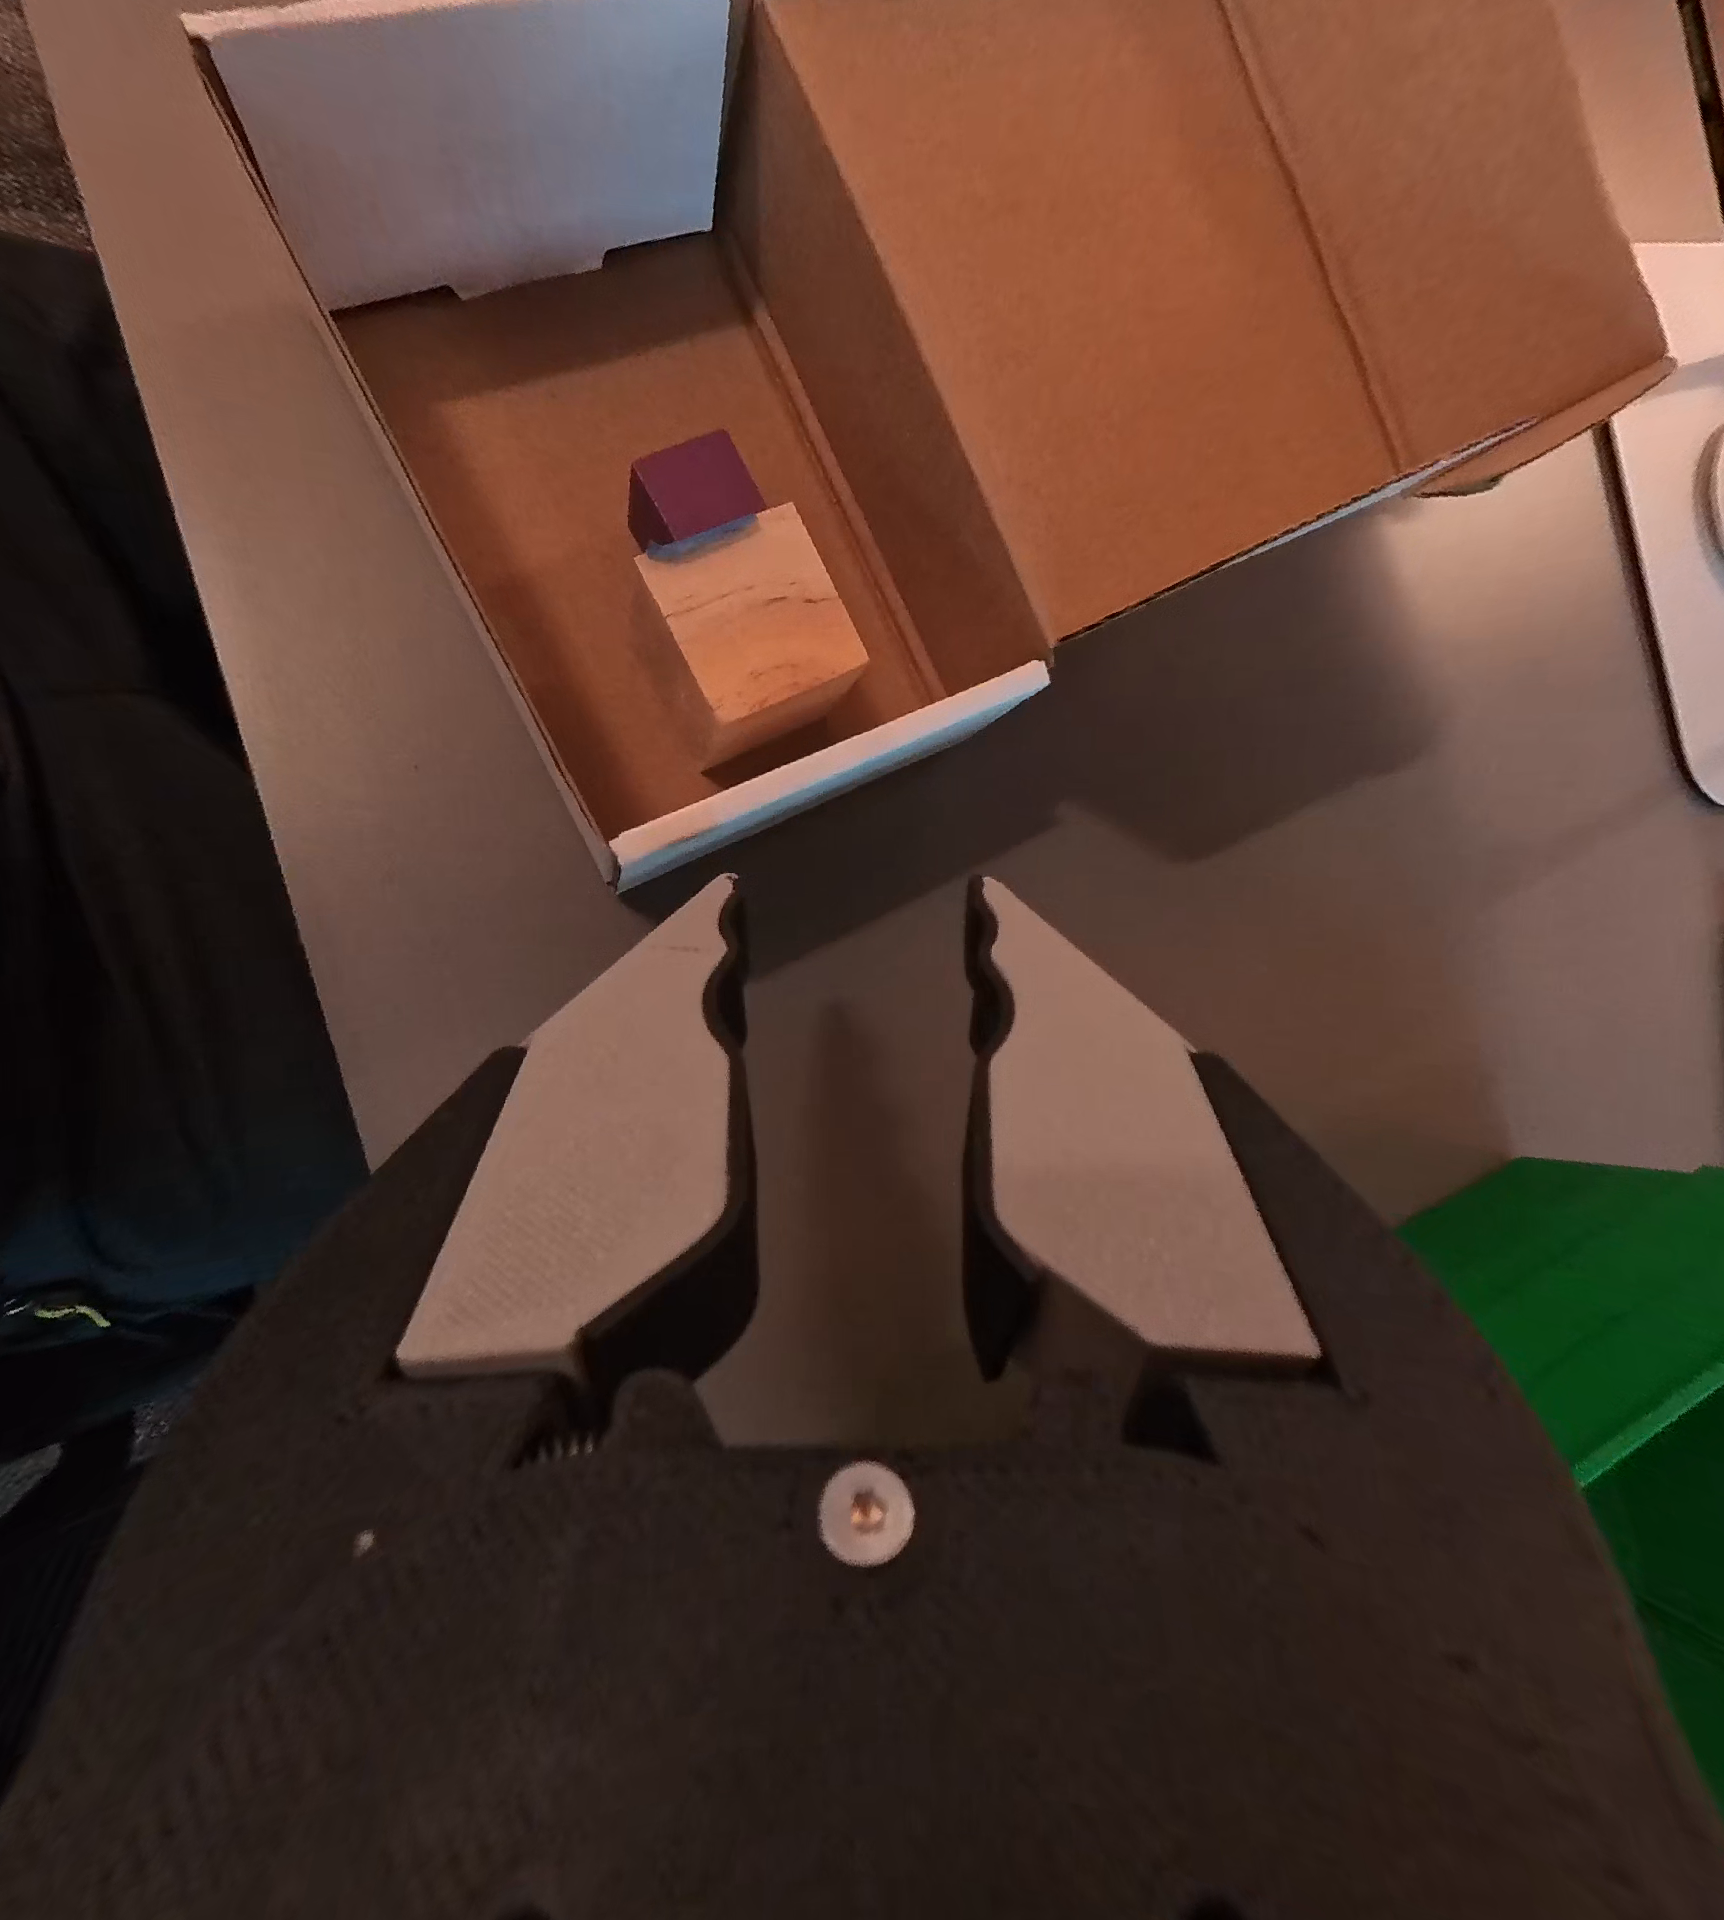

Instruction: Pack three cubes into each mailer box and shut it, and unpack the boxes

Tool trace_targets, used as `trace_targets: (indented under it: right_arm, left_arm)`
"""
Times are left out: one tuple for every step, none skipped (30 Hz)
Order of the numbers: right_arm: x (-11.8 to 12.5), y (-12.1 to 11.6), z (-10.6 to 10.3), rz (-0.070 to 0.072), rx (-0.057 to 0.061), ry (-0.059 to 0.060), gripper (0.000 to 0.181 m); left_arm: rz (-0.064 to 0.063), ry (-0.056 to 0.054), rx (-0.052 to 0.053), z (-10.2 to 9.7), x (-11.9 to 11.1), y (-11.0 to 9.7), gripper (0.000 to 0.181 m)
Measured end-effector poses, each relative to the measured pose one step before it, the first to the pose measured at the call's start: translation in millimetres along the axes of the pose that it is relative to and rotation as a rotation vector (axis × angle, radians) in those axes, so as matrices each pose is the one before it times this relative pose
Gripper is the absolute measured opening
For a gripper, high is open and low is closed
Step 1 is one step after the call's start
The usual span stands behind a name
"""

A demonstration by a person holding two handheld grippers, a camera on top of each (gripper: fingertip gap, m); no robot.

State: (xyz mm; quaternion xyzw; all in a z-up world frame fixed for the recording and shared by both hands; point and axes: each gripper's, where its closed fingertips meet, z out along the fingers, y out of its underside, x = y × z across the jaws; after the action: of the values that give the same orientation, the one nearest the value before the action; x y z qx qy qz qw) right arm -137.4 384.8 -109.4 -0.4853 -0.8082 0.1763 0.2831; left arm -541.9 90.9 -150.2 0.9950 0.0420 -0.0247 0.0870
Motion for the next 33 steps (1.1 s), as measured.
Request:
trace_targets:
  right_arm:
    - [0.07, -0.56, -1.05, -0.0005, 0.0032, 0.0016, 0.039]
    - [0.07, -0.61, -1.05, -0.0012, 0.0032, 0.0018, 0.039]
    - [-0.03, -0.55, -1.18, -0.0022, 0.0022, 0.0027, 0.039]
    - [-0.15, -0.48, -1.17, -0.0024, 0.0023, 0.0029, 0.039]
    - [-0.24, -0.73, -1.26, -0.0017, 0.0032, 0.0021, 0.039]
    - [-0.26, -0.64, -1.31, -0.0012, 0.0034, 0.0019, 0.039]
    - [-0.31, -0.70, -1.16, -0.0016, 0.0025, 0.0022, 0.038]
    - [-0.29, -0.61, -1.13, -0.0024, 0.0019, 0.0027, 0.039]
    - [-0.22, -0.97, -1.15, -0.0029, 0.0020, 0.0033, 0.038]
    - [-0.30, -1.12, -0.91, -0.0027, 0.0025, 0.0025, 0.038]
    - [-0.60, -1.35, -0.81, -0.0030, 0.0029, 0.0011, 0.038]
    - [-0.76, -1.39, -0.85, -0.0036, 0.0033, 0.0006, 0.038]
    - [-1.36, -1.36, -0.95, -0.0028, 0.0036, -0.0022, 0.039]
    - [-1.58, -1.66, -1.33, -0.0023, 0.0063, -0.0040, 0.039]
    - [-1.53, -2.13, -1.75, -0.0031, 0.0111, -0.0030, 0.039]
    - [-1.27, -2.33, -2.32, -0.0016, 0.0151, -0.0027, 0.038]
    - [-1.00, -2.26, -2.65, 0.0026, 0.0167, -0.0029, 0.038]
    - [-0.37, -1.48, -3.05, 0.0060, 0.0153, -0.0005, 0.038]
    - [0.28, -0.80, -3.02, 0.0081, 0.0131, 0.0028, 0.038]
    - [0.69, -0.08, -3.22, 0.0092, 0.0108, 0.0045, 0.038]
    - [0.83, 0.49, -2.94, 0.0073, 0.0078, 0.0050, 0.038]
    - [0.74, 0.69, -2.62, 0.0034, 0.0051, 0.0055, 0.037]
    - [0.93, 0.87, -2.28, 0.0003, 0.0028, 0.0061, 0.037]
    - [0.87, 0.72, -1.83, -0.0001, 0.0019, 0.0058, 0.037]
    - [0.60, 0.28, -1.54, 0.0009, 0.0029, 0.0031, 0.037]
    - [0.51, -0.02, -1.09, 0.0010, 0.0042, 0.0011, 0.037]
    - [0.70, 0.11, -0.55, 0.0009, 0.0041, 0.0010, 0.037]
    - [1.21, 0.57, 0.19, 0.0027, 0.0018, 0.0010, 0.037]
    - [2.31, 1.17, 0.73, 0.0079, -0.0001, 0.0027, 0.037]
    - [3.82, 1.50, 1.33, 0.0188, 0.0001, 0.0041, 0.037]
    - [4.94, 1.57, 1.49, 0.0351, 0.0007, 0.0020, 0.037]
    - [6.09, 1.35, 1.69, 0.0491, 0.0019, 0.0004, 0.038]
    - [6.43, 0.60, 1.64, 0.0544, 0.0057, -0.0005, 0.039]
  left_arm:
    - [-0.0045, -0.0114, 0.0397, -8.45, -1.26, -4.63, 0.020]
    - [-0.0013, -0.0194, 0.0392, -9.64, -1.55, -4.34, 0.020]
    - [-0.0001, -0.0197, 0.0411, -10.75, -0.36, -4.36, 0.020]
    - [0.0031, -0.0106, 0.0389, -11.58, 2.66, -4.08, 0.020]
    - [0.0122, -0.0025, 0.0353, -12.25, 6.09, -3.70, 0.020]
    - [0.0238, -0.0033, 0.0333, -12.70, 8.16, -4.05, 0.020]
    - [0.0314, -0.0056, 0.0328, -12.89, 9.90, -5.24, 0.020]
    - [0.0337, -0.0016, 0.0336, -12.46, 12.26, -7.21, 0.020]
    - [0.0357, 0.0095, 0.0355, -10.98, 15.82, -9.87, 0.020]
    - [0.0438, 0.0244, 0.0345, -8.44, 20.46, -12.55, 0.020]
    - [0.0548, 0.0287, 0.0300, -4.66, 23.13, -14.81, 0.020]
    - [0.0629, 0.0195, 0.0255, -0.70, 23.18, -16.71, 0.020]
    - [0.0637, 0.0099, 0.0290, 2.97, 22.30, -19.60, 0.020]
    - [0.0606, 0.0131, 0.0289, 6.34, 22.15, -21.55, 0.020]
    - [0.0575, 0.0164, 0.0216, 9.62, 21.46, -21.41, 0.020]
    - [0.0572, 0.0136, 0.0043, 12.62, 18.99, -18.95, 0.020]
    - [0.0558, 0.0087, -0.0095, 14.01, 15.59, -16.55, 0.020]
    - [0.0478, 0.0080, -0.0126, 14.21, 12.39, -15.52, 0.020]
    - [0.0357, 0.0147, -0.0213, 13.90, 9.57, -13.14, 0.020]
    - [0.0211, 0.0209, -0.0309, 13.49, 6.72, -10.16, 0.020]
    - [0.0099, 0.0170, -0.0433, 12.34, 2.51, -6.30, 0.020]
    - [0.0019, 0.0020, -0.0366, 10.14, -2.36, -5.18, 0.020]
    - [-0.0064, 0.0157, -0.0192, 7.61, -1.96, -5.68, 0.020]
    - [-0.0129, 0.0329, -0.0086, 5.74, -0.16, -5.24, 0.020]
    - [-0.0153, 0.0349, -0.0121, 4.69, 0.32, -3.04, 0.020]
    - [-0.0139, 0.0204, -0.0200, 4.25, -1.23, -0.46, 0.020]
    - [-0.0102, -0.0066, -0.0189, 3.60, -4.25, 0.18, 0.027]
    - [-0.0112, -0.0226, -0.0062, 2.27, -5.40, -0.67, 0.034]
    - [-0.0103, -0.0198, 0.0089, 0.39, -3.81, -1.85, 0.038]
    - [-0.0098, -0.0058, 0.0285, -2.07, -1.11, -3.13, 0.044]
    - [-0.0147, 0.0029, 0.0458, -4.75, 0.33, -4.12, 0.047]
    - [-0.0176, 0.0096, 0.0508, -7.84, 1.16, -2.40, 0.052]
    - [-0.0198, 0.0072, 0.0694, -11.80, 0.62, -2.15, 0.055]
